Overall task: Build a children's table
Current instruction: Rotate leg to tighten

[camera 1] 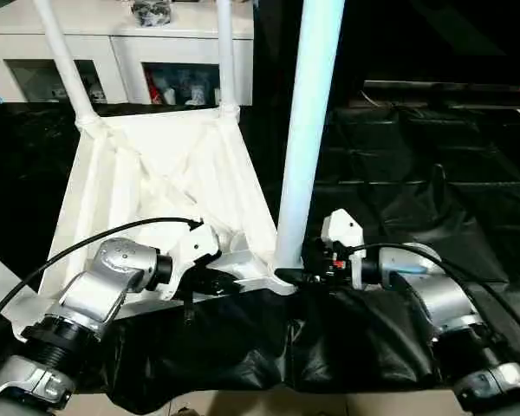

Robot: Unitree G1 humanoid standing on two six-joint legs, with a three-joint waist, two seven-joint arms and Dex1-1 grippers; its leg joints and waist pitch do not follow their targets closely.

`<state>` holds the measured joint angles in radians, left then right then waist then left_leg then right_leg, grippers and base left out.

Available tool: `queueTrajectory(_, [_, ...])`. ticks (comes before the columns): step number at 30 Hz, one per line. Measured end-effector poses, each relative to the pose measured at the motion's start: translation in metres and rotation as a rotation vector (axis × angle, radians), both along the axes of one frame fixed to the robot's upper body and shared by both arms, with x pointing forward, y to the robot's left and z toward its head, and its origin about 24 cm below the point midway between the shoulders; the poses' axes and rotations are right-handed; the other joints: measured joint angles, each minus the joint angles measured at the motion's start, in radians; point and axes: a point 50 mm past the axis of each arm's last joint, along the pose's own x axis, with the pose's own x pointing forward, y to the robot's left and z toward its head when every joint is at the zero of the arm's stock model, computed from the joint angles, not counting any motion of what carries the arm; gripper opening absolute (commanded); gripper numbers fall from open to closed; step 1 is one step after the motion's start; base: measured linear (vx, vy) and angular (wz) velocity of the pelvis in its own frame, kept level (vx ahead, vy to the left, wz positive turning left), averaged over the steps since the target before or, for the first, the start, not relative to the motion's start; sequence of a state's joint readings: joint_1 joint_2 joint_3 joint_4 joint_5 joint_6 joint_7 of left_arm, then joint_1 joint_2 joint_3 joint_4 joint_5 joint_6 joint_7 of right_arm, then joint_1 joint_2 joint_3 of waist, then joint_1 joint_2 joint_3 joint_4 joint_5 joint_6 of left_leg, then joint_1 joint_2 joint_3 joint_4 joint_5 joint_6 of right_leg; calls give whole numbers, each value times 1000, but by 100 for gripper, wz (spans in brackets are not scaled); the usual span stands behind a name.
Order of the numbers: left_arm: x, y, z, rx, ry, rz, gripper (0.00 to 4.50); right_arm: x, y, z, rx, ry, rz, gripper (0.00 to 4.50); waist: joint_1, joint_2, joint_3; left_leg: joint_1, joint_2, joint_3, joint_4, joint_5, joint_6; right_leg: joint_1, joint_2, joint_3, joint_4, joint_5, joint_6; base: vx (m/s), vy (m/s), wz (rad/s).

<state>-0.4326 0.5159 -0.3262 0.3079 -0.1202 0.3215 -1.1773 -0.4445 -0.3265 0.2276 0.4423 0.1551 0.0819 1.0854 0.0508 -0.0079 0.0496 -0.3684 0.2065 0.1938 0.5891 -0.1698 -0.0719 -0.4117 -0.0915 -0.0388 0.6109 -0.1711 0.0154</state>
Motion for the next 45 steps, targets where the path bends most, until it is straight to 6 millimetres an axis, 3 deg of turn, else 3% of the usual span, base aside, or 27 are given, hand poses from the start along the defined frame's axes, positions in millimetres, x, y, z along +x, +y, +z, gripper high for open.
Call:
queueTrajectory(5, [12,-15,-2,-28,-22,84,0,7,-1,-5,46,-9,-153,246,1,0,0,1,-1,0,0,0,0,1,-1,0,-1,0,0,0,0,0])
queueTrajectory(11, [32,-43,-6,-35,-66,229,0,20,7,-15,91,-27,-504,223,-4,2,-1,2,-1,-6,0,0,0,6,-1,-8,-16,-1,1,0,0,0])
queueTrajectory(14, [38,-55,-9,-29,-76,292,0,28,15,-16,66,-35,-631,223,-19,16,1,3,-1,-24,-2,-1,1,19,-3,-34,-51,-1,1,-51,40,-3])
queueTrajectory(16, [39,-57,-10,-26,-79,313,0,30,19,-16,61,-34,-672,223,-24,23,3,3,-1,-35,-8,-1,1,37,-6,-56,-76,-1,1,-13,63,-11])
queueTrajectory(17, [39,-58,-10,-24,-80,315,0,30,20,-17,64,-32,-681,223,-25,24,4,4,-1,-37,-11,-1,1,41,-7,-60,-84,-1,0,-10,52,-6])
queueTrajectory(20, [39,-57,-11,-15,-86,292,0,30,21,-16,75,-23,-673,279,-31,23,10,12,-2,-35,-18,-1,1,46,-9,-65,-88,-5,-6,0,0,0])
queueTrajectory(22, [38,-53,-11,-17,-87,273,0,29,22,-15,88,-16,-640,283,-38,26,17,19,0,-34,-24,-1,1,50,-22,-92,-95,-5,-5,0,0,0])
queueTrajectory(23, [38,-51,-10,-17,-88,266,0,29,23,-14,94,-13,-623,288,-39,30,19,19,1,-37,-30,-1,1,59,-23,-99,-96,-8,-7,0,0,0])
queueTrajectory(24, [37,-50,-10,-19,-87,253,0,28,21,-14,96,-13,-601,301,-30,31,24,18,2,-36,-38,-1,0,60,-26,-98,-59,-37,-14,0,0,0])
queueTrajectory(25, [37,-50,-10,-20,-86,239,0,27,18,-14,91,-15,-586,323,-17,15,24,25,1,-13,-41,-1,0,41,-26,-75,-9,-68,-30,0,0,0])
queueTrajectory(26, [35,-49,-9,-21,-87,218,0,26,16,-13,87,-17,-559,323,-7,-4,27,41,-3,7,-40,-1,0,26,-27,-44,9,-70,-23,44,-124,29])
queueTrajectory(27, [32,-49,-9,-28,-81,186,0,25,14,-12,74,-14,-517,328,7,-21,25,43,-5,12,-10,-26,0,13,-20,-23,17,-64,-11,125,-124,10])
queueTrajectory(28, [28,-48,-9,-42,-74,156,0,24,13,-11,64,-13,-469,328,29,-14,21,42,-5,1,1,-40,14,8,-21,-24,19,-63,-10,125,-124,10])
queueTrajectory(29, [25,-49,-9,-54,-65,123,0,23,13,-10,57,-12,-428,328,43,-7,19,28,-8,-18,-9,-38,15,13,-19,-30,19,-62,-10,132,-46,-21])
queueTrajectory(30, [24,-49,-7,-61,-63,96,0,22,10,-9,64,-7,-396,328,50,5,13,25,-10,-27,-18,-17,-1,9,-13,-33,20,-61,-11,117,-35,-12])
queueTrajectory(32, [23,-45,-4,-66,-61,68,0,20,6,-7,53,-8,-329,328,48,3,11,24,-3,-25,-17,6,-12,7,-1,-25,16,-32,-26,58,-18,-6])
queueTrajectory(39, [13,-25,1,-72,-18,-71,0,5,-13,-6,-28,60,-39,328,45,1,10,11,0,-21,-17,6,-14,8,0,-23,12,-15,-21,31,-3,6])
queueTrajectory(45, [12,-20,5,-59,-18,-107,0,2,-15,-5,-26,73,18,328,40,0,9,3,0,-21,-17,6,-13,7,0,-25,3,-16,-20,0,0,0])
